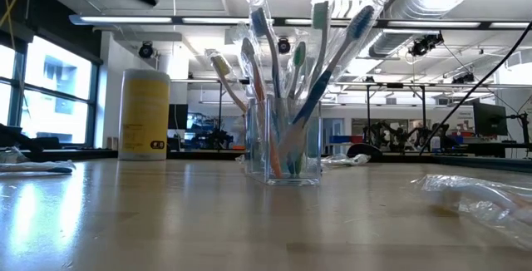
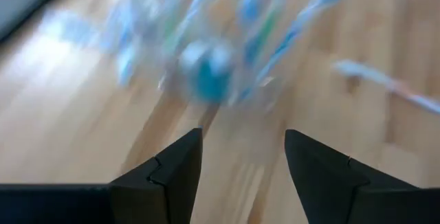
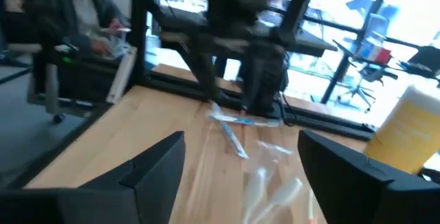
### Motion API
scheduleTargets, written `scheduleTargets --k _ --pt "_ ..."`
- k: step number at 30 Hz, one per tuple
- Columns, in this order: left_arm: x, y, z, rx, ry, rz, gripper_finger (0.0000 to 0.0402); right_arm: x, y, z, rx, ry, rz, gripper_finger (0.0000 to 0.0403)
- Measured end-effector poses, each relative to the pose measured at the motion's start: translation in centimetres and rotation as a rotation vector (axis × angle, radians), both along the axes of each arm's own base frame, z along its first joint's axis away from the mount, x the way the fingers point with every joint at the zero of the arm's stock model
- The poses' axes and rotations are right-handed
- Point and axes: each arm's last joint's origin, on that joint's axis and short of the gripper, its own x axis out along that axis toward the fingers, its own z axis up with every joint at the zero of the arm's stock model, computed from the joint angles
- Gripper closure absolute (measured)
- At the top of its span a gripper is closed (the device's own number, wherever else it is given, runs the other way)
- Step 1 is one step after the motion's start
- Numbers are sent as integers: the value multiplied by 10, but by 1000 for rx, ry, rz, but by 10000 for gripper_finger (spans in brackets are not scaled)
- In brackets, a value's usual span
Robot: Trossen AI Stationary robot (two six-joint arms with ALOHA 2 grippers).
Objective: Pick & Place toothbrushing station
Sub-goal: Put the blue toothbrush into the transparent organizer
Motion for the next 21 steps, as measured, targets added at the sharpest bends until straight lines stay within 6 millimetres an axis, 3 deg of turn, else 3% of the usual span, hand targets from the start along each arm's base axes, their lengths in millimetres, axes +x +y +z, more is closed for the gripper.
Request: scheduleTargets --k 6,12,21 --pt "-33 17 -17 -306 288 440 202 -15 10 9 -4 6 46 130" --pt "-60 30 -41 -411 455 931 202 -17 14 6 22 42 58 136" --pt "-77 36 -80 -454 596 1152 202 -17 14 2 57 91 74 138"
